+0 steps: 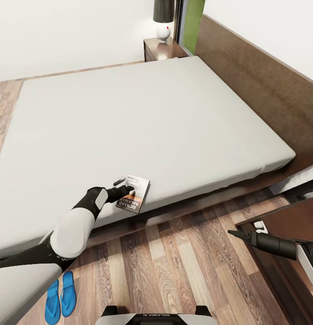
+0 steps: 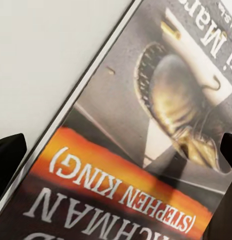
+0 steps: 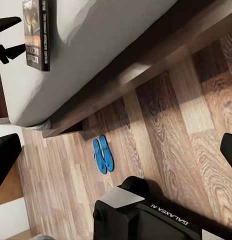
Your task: In the bedroom, move the book from the bed onto either nightstand, and place the two sandals side by side next to the bed.
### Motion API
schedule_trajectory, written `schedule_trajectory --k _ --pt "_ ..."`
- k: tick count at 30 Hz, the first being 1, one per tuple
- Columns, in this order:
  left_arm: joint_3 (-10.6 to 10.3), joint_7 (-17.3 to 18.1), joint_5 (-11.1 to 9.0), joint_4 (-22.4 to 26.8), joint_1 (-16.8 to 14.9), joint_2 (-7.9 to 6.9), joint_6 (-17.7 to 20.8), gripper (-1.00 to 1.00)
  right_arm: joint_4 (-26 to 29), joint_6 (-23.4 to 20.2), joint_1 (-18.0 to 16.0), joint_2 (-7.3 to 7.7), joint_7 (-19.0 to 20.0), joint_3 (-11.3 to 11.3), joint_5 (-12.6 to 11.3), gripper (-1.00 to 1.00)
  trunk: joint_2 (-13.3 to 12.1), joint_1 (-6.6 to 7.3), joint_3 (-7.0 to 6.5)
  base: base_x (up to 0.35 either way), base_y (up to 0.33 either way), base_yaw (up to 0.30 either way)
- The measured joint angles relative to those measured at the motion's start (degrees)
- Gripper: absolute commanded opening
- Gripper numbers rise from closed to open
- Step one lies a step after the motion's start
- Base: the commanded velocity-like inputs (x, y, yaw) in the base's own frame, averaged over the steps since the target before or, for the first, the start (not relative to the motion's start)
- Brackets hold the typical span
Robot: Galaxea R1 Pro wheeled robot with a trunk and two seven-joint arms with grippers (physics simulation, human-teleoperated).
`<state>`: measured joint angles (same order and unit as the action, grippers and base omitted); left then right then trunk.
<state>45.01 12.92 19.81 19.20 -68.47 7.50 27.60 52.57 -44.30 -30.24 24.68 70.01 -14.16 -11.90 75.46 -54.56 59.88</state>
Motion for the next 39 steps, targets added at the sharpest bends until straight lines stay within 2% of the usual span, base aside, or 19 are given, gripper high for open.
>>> schedule_trajectory --k 19,22,27,39 --pt "0.1 0.0 0.0 0.0 0.0 0.00 0.0 1.00 0.0 -0.1 0.0 0.09 0.0 0.0 0.0 1.00 0.0 0.00 0.00 0.000 0.000 -0.006" --pt "-0.1 -0.3 1.3 0.1 0.0 -0.02 -0.1 1.00 0.0 -0.1 0.0 0.09 0.0 0.0 0.0 1.00 0.0 0.01 -0.10 0.000 0.000 -0.176" --pt "0.0 -0.2 0.5 0.0 0.0 -0.01 0.0 1.00 0.0 -0.1 0.0 0.09 0.0 0.0 0.0 1.00 0.0 0.00 -0.17 0.000 0.000 -0.066" --pt "0.0 -0.1 0.4 -0.1 0.0 0.00 -0.1 1.00 0.0 -0.1 0.0 0.09 0.0 0.1 0.0 1.00 0.0 0.00 -0.19 0.000 0.000 -0.005"
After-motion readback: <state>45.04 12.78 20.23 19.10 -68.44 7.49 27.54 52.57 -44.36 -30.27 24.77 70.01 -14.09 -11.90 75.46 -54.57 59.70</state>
